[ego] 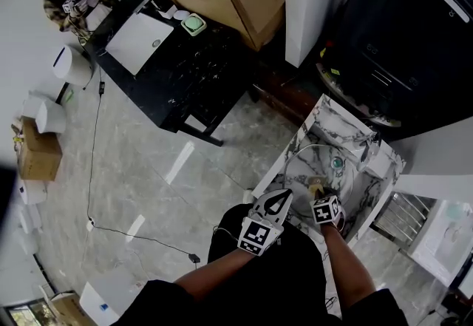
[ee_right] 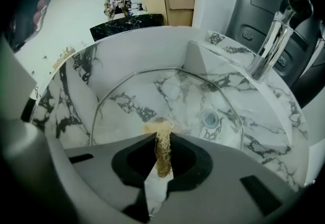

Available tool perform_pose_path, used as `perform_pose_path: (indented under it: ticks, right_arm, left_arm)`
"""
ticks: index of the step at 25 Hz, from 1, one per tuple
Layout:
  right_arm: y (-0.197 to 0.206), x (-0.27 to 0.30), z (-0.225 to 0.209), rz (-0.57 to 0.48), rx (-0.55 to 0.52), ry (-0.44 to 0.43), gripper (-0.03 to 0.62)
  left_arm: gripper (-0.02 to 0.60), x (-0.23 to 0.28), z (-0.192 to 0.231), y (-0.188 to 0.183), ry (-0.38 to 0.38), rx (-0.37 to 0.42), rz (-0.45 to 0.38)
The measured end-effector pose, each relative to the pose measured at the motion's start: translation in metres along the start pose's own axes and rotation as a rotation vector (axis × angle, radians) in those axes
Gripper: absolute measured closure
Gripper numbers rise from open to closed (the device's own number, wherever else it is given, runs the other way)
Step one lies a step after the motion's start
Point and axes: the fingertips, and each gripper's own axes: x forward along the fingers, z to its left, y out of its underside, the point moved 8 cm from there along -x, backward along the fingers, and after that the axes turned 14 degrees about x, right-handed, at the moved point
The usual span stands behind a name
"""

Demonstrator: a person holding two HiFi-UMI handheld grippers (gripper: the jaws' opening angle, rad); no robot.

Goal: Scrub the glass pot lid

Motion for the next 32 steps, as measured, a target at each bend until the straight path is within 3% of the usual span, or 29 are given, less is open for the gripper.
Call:
perform_pose_path:
  ticks: [32]
  right_arm:
    - [-0.044, 0.024, 0.043, 0.019, -0.084, -0.14, 0.534]
  left_arm:
    - [0.565, -0.002, 0.026, 0.009, -0.027, -0.034, 0.021]
